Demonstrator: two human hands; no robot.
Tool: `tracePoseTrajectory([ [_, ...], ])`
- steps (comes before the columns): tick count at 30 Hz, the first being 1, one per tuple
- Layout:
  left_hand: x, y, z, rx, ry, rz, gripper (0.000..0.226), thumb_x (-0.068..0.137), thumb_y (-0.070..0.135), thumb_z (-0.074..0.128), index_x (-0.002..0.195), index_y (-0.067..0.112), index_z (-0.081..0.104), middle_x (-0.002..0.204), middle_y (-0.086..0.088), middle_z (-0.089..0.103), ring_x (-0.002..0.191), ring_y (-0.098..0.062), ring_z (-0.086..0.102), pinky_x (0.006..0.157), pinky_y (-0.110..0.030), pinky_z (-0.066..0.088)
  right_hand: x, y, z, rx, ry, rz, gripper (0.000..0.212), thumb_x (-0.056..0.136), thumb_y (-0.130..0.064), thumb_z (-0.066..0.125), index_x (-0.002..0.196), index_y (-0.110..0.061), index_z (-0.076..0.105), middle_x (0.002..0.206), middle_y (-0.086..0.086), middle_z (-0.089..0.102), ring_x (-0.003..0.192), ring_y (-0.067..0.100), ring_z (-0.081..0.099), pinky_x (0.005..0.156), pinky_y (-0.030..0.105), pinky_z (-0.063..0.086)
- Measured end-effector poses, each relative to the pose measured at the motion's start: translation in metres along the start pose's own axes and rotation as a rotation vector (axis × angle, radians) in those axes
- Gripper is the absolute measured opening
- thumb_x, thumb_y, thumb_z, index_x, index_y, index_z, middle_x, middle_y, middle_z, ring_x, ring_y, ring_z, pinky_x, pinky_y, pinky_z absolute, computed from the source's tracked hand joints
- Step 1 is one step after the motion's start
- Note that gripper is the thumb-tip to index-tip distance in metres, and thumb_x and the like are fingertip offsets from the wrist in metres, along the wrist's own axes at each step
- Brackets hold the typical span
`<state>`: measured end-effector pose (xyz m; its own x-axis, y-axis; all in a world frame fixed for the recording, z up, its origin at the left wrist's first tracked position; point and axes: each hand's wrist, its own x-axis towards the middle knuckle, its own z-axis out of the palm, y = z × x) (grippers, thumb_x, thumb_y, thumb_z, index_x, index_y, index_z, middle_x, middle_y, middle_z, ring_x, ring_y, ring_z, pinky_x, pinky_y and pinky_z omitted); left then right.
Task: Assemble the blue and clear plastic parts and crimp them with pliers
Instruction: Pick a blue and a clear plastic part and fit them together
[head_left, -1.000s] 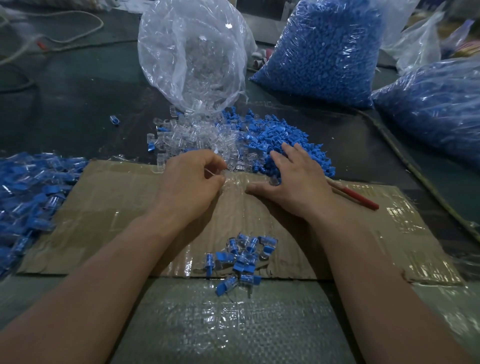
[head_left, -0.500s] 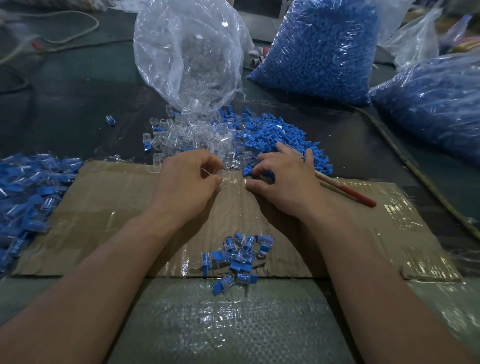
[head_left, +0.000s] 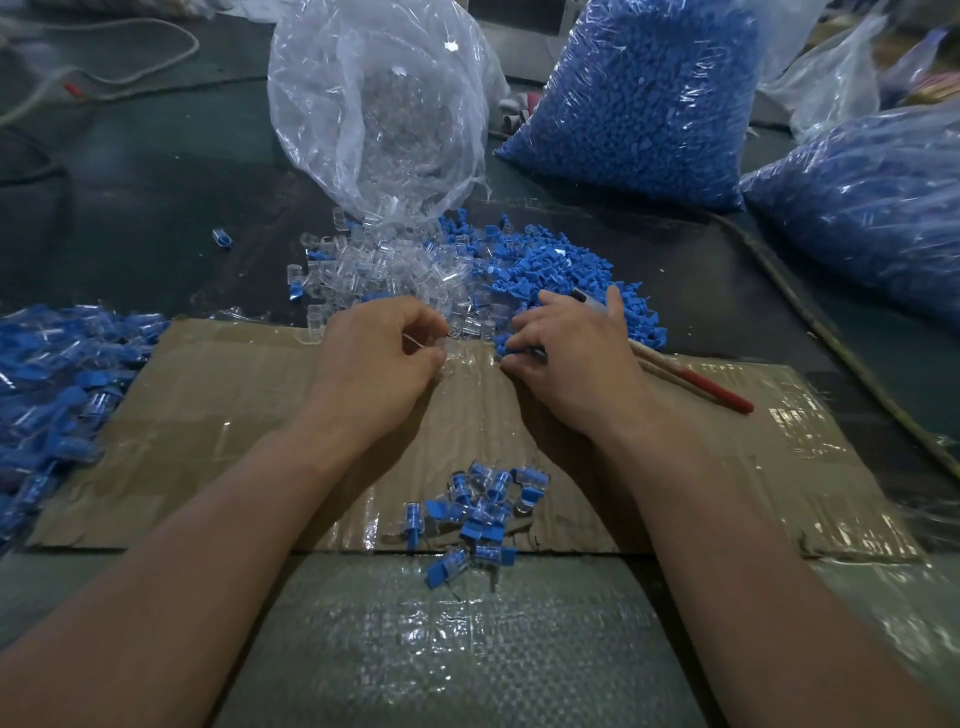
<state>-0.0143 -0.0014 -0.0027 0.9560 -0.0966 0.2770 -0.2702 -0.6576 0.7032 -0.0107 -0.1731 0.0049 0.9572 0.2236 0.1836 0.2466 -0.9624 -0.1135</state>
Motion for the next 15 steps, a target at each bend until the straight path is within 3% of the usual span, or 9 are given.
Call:
tracePoseTrajectory([
  [4,-0.001,0.001,-0.001,-0.104,-0.014,-0.016,0.027,0.077,0.008,0.072,0.102,0.017,0.066,0.077,0.016,0.057,0.073,0.004,0.056,0.065,-0.008,0.040,-0.002,-0.001,0.000,0.062,0.102,-0.017,0.016,0.086,-0.031,0.061,0.096,-0.020,0.067,0.113,-0.006,0.062,0.126,0.012,0.040,0.110,0.046,-0.006],
  [6,-0.002,0.001,-0.001,-0.125,-0.036,-0.018,0.023,0.077,0.009,0.072,0.095,0.022,0.066,0.076,0.018,0.058,0.072,0.004,0.056,0.064,-0.010,0.042,-0.005,-0.003,-0.002,0.170,0.219,-0.020,0.008,0.087,-0.026,0.061,0.090,-0.019,0.061,0.101,-0.004,0.064,0.108,0.010,0.050,0.111,0.037,-0.004],
  [8,-0.001,0.002,-0.001,-0.128,-0.044,-0.022,0.020,0.076,0.011,0.073,0.086,0.027,0.065,0.074,0.019,0.059,0.070,0.005,0.056,0.064,-0.011,0.042,-0.008,-0.007,-0.005,0.327,0.313,-0.007,0.008,0.085,-0.021,0.063,0.090,-0.016,0.060,0.091,-0.004,0.064,0.090,0.011,0.052,0.107,0.032,0.017],
  [10,-0.001,0.003,-0.002,-0.147,-0.025,-0.026,0.023,0.075,0.010,0.074,0.078,0.030,0.062,0.073,0.018,0.060,0.068,0.004,0.058,0.066,-0.014,0.047,-0.012,-0.012,-0.010,0.447,0.310,0.005,0.013,0.081,-0.022,0.068,0.090,-0.015,0.063,0.078,-0.012,0.060,0.077,0.009,0.057,0.084,0.024,0.044],
  [12,-0.001,0.003,-0.002,-0.175,-0.005,-0.029,0.029,0.075,0.008,0.074,0.073,0.033,0.058,0.074,0.014,0.063,0.069,-0.002,0.062,0.071,-0.023,0.053,-0.015,-0.016,-0.013,0.554,0.260,0.011,0.015,0.077,-0.022,0.072,0.089,-0.015,0.066,0.071,-0.019,0.056,0.072,0.001,0.059,0.071,0.014,0.048],
  [15,-0.002,0.004,-0.002,-0.216,-0.030,-0.022,0.029,0.076,0.007,0.073,0.076,0.033,0.060,0.077,0.010,0.066,0.072,-0.006,0.065,0.071,-0.026,0.054,-0.017,-0.019,-0.015,0.687,0.244,0.018,0.017,0.075,-0.014,0.073,0.092,-0.011,0.071,0.074,-0.018,0.059,0.071,-0.002,0.061,0.073,0.010,0.049],
])
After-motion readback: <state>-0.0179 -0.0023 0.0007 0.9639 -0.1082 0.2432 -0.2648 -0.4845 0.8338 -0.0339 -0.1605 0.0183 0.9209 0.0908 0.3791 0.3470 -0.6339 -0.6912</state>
